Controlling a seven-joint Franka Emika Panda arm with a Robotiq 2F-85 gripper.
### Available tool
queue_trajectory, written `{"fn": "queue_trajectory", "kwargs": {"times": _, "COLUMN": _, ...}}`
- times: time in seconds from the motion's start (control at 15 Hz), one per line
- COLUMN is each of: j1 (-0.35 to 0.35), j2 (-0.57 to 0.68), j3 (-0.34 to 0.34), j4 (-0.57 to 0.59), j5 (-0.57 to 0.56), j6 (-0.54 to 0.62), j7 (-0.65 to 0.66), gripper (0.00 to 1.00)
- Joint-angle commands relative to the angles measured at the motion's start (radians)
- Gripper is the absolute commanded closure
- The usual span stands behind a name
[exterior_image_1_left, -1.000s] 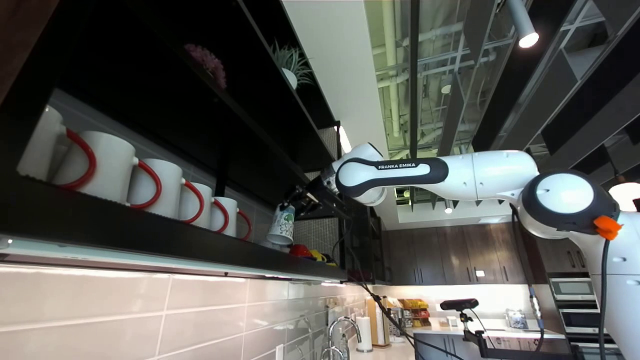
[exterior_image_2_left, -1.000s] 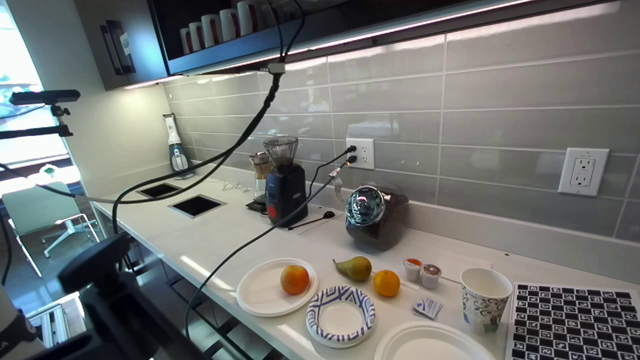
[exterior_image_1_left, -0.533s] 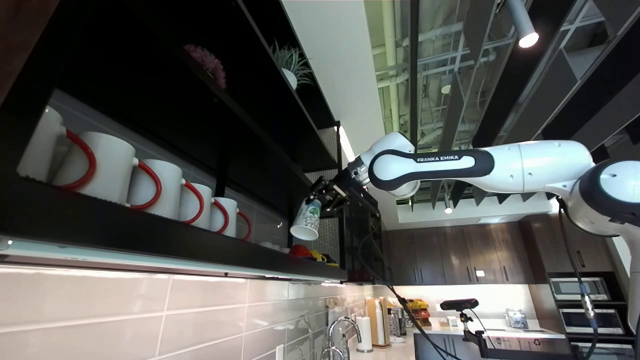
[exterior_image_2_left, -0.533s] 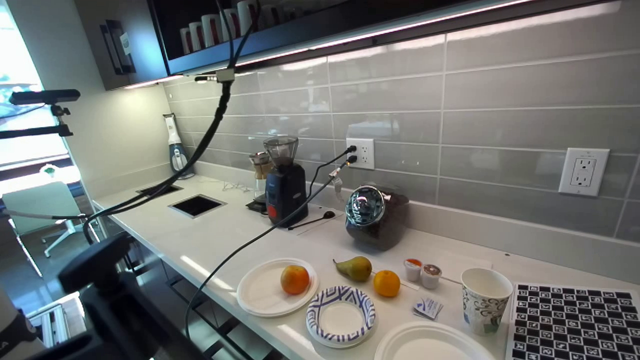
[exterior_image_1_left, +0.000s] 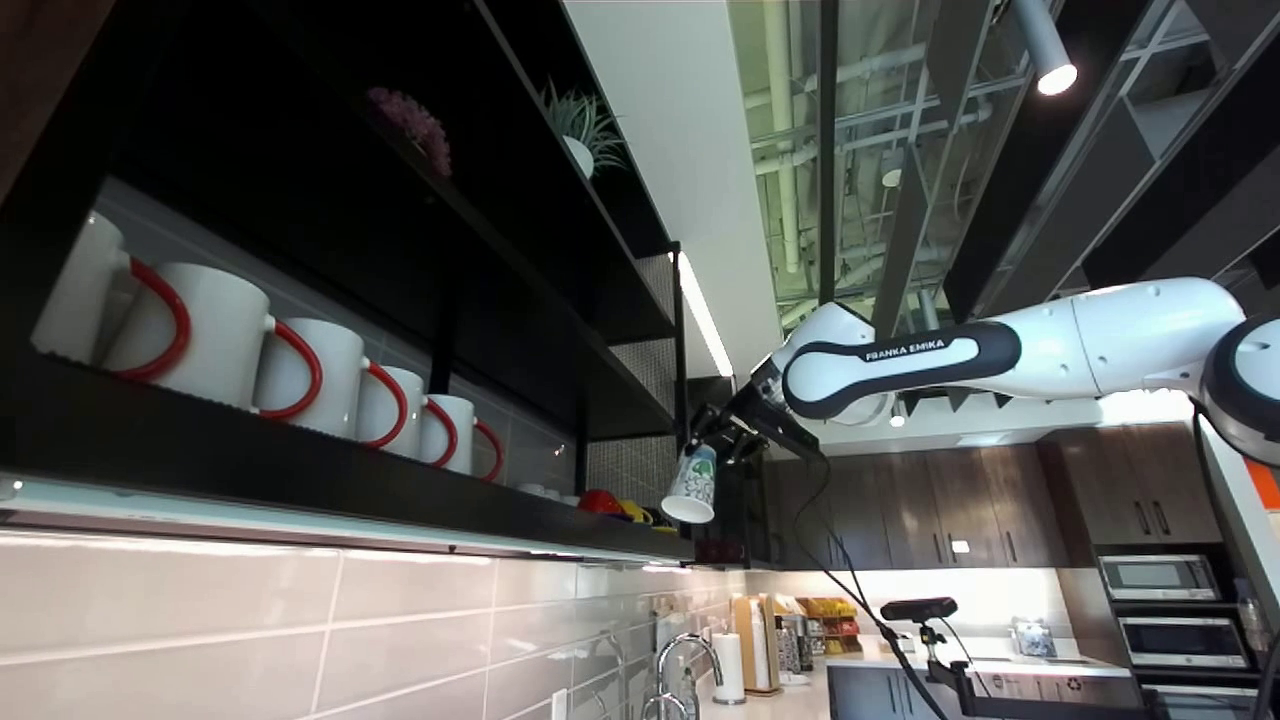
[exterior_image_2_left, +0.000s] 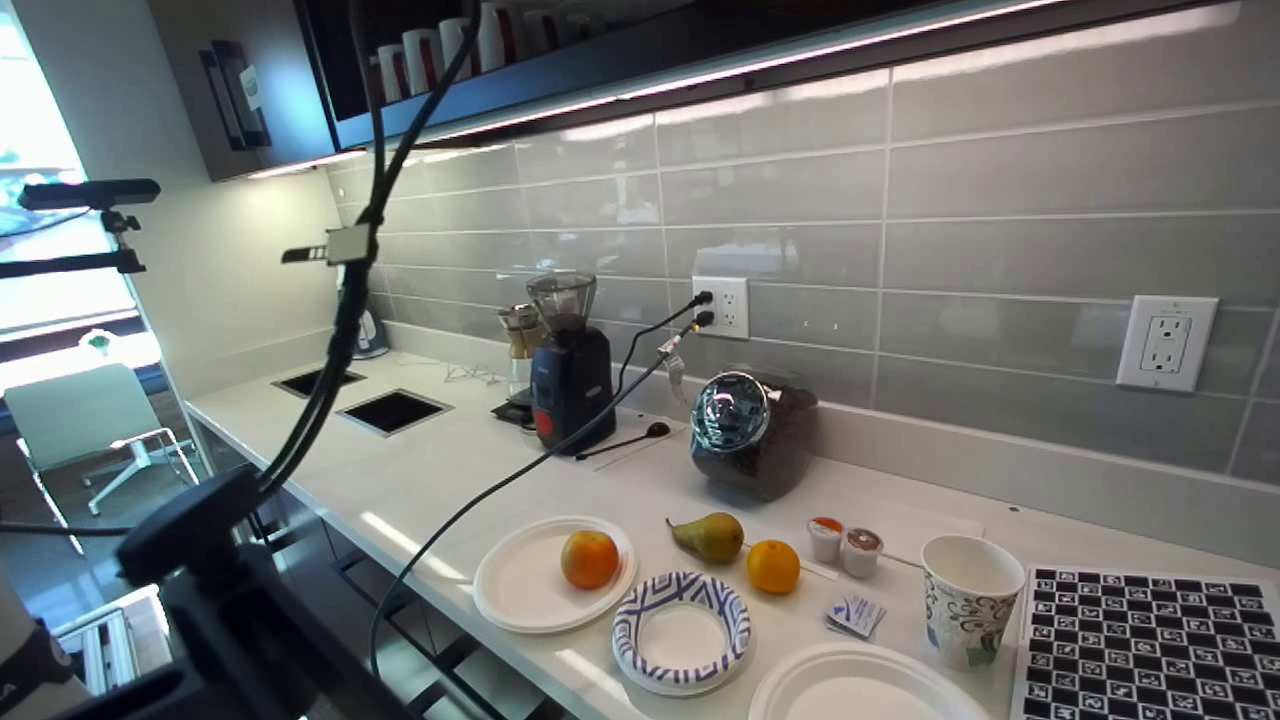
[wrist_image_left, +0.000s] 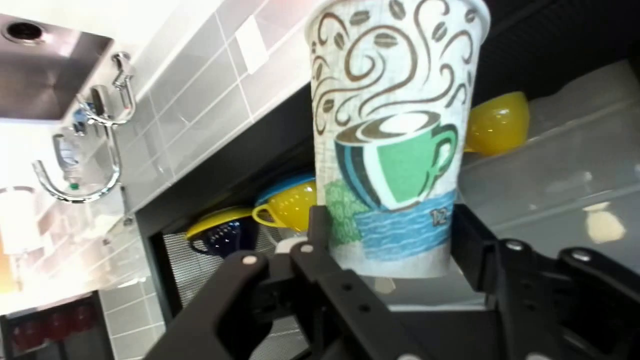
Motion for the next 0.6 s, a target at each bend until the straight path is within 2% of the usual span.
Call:
{"fn": "queue_trajectory", "kwargs": {"times": 0.0, "j1": -0.041, "j2": 0.003, "j3": 0.013, "j4": -0.017, "j5": 0.022, "j6": 0.005, "j7": -0.008, "gripper": 0.38}}
{"fn": "queue_trajectory", "kwargs": {"times": 0.4, "j1": -0.06, "j2": 0.002, "j3": 0.015, "j4": -0.053, "j5": 0.023, "j6": 0.022, "j7": 0.009, "gripper": 0.38}}
{"fn": "queue_trajectory", "kwargs": {"times": 0.47, "j1": -0.074, "j2": 0.025, "j3": 0.032, "j4": -0.045, "j5": 0.0, "j6": 0.006, "j7": 0.021, "gripper": 0.63}}
{"fn": "queue_trajectory", "kwargs": {"times": 0.53, "j1": -0.089, "j2": 0.058, "j3": 0.047, "j4": -0.042, "j5": -0.024, "j6": -0.019, "j7": 0.027, "gripper": 0.63}}
